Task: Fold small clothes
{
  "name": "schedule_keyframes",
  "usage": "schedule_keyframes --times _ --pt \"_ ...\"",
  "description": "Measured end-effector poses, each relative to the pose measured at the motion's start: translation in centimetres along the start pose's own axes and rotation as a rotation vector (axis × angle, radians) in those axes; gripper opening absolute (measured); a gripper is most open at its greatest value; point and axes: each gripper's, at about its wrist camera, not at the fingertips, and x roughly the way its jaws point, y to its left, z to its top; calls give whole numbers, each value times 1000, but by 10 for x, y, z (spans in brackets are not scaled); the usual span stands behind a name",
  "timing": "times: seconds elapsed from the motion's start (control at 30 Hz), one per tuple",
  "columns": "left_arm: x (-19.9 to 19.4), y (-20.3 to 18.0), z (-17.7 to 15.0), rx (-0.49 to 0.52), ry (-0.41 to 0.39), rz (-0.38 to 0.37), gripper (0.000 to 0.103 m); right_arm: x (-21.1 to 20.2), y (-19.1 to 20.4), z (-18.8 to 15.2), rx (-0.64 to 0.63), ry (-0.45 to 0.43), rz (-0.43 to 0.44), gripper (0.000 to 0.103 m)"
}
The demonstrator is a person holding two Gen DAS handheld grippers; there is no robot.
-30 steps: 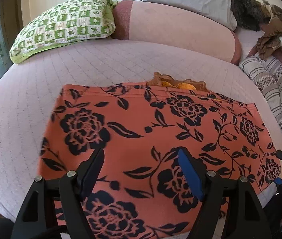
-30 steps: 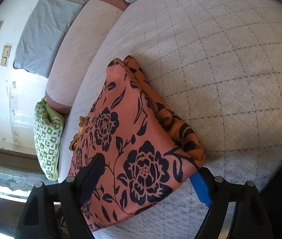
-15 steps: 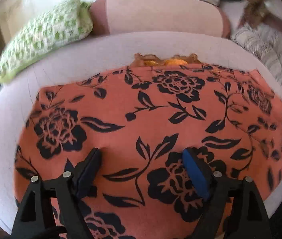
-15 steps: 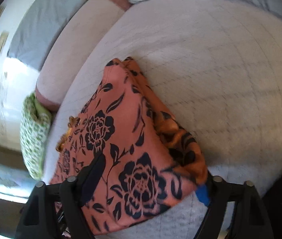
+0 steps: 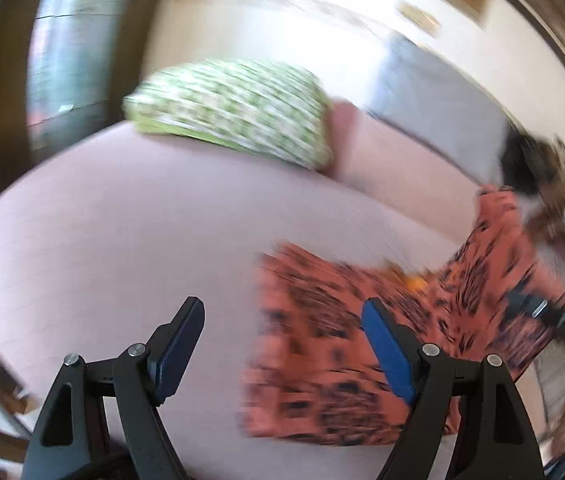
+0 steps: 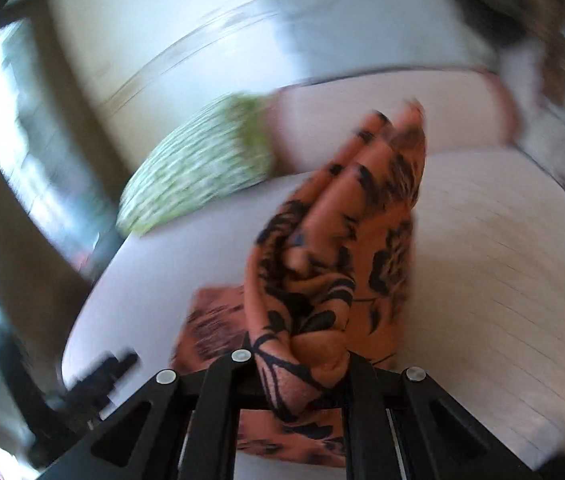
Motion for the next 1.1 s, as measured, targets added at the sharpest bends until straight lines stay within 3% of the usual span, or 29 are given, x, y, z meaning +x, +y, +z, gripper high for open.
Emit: schedule_keyframes --times 0.13,0.17,0.2,0.33,0.47,0.6,0.7,0.73,0.77,0.9,1.1 --pt "-7 62 -6 -92 -23 110 82 90 67 -42 -135 218 54 9" --pt "-6 74 -7 -114 -13 125 82 130 72 -64 -131 347 66 10" --pt "-3 84 -12 -131 12 136 82 152 71 -79 -116 411 50 10" --pt "-3 94 -20 -140 18 142 82 137 76 -69 -95 358 65 10" --pt "5 90 -25 -127 41 103 82 121 85 -57 -96 325 92 14" --pt "9 77 -28 -92 53 78 82 141 85 -79 -99 394 110 19" --pt "14 70 -30 -75 74 63 82 138 82 -87 -102 358 168 41" --pt "15 68 -30 -67 77 65 82 134 81 -88 -92 355 223 71" --pt "16 66 -31 -62 79 64 82 127 81 -88 -72 356 309 83" --pt "21 54 -34 -53 103 51 82 100 61 -90 4 263 375 83" --pt "43 -3 -43 33 162 -30 82 56 -26 -91 220 128 290 83"
